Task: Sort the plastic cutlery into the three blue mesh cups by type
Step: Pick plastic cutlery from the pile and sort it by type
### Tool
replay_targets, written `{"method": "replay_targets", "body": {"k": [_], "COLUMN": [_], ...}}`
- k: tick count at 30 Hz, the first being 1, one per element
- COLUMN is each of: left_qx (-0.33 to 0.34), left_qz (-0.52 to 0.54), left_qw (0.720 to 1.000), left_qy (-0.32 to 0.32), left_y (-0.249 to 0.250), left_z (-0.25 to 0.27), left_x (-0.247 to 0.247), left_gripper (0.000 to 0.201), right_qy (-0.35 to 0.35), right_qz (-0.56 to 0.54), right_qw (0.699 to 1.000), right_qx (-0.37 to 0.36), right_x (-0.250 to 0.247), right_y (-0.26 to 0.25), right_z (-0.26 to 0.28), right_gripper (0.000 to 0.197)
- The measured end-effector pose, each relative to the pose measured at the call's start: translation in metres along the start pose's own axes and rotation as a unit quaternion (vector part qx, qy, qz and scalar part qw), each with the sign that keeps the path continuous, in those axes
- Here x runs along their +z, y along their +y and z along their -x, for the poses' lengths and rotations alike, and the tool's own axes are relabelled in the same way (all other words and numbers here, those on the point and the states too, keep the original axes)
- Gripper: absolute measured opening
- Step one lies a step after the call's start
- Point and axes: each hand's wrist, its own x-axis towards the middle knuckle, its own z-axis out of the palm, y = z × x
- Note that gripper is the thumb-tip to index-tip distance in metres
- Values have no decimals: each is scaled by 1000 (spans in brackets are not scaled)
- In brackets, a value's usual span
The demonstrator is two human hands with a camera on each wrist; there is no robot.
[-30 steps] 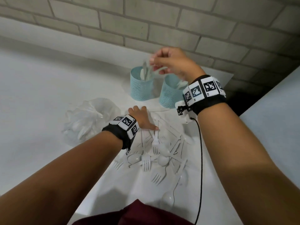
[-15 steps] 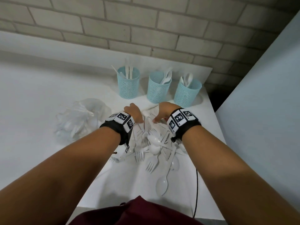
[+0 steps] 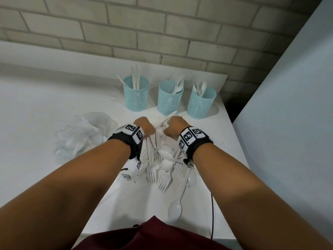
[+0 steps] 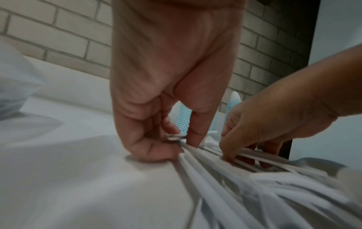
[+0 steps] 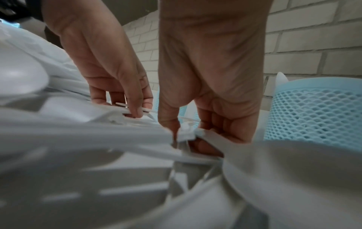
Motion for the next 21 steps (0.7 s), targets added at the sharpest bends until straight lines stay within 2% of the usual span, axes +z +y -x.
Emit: {"method": "replay_targets", "body": {"k": [3,7,10,13,15,17,19,21], "left_qx": [-14,-13,-18,-19,-21,-20,-13,-6], "left_qz": [124,235,273,296,323,350,378,402], "left_qw": [992,971,960,953,944,935,924,914], "left_qy": [-29,-49,-54,-55,-58,-54,-57,-56], "left_y": [-2,-2,-3,-7,-9,-10,-13,-17], "left_z": [-4,0,0,0,0,3,4,3], "left_x": [2,0,1,-1,-4,-8,-10,-10], "left_gripper": [5,17,13,11,15,16,14,15], "right_qy": [3,-35,-77,-110,-122,-124,-131,-142], "right_qz": [-16,-74,-103,-150,-293,-379,-362,-290], "right_qw": [1000,997,992,982,948,916,923,946], "right_qx": [-3,4,5,-6,19,38,14,-12], "right_x": [-2,-9,-13,-16,-16,-14,-10,-10], "right_y": [0,1,5,7,7,6,6,6], "right_z": [-2,-3,-8,-10,-9,-7,-8,-4], "right_gripper": [17,18,31,33,24,14,4,13]}}
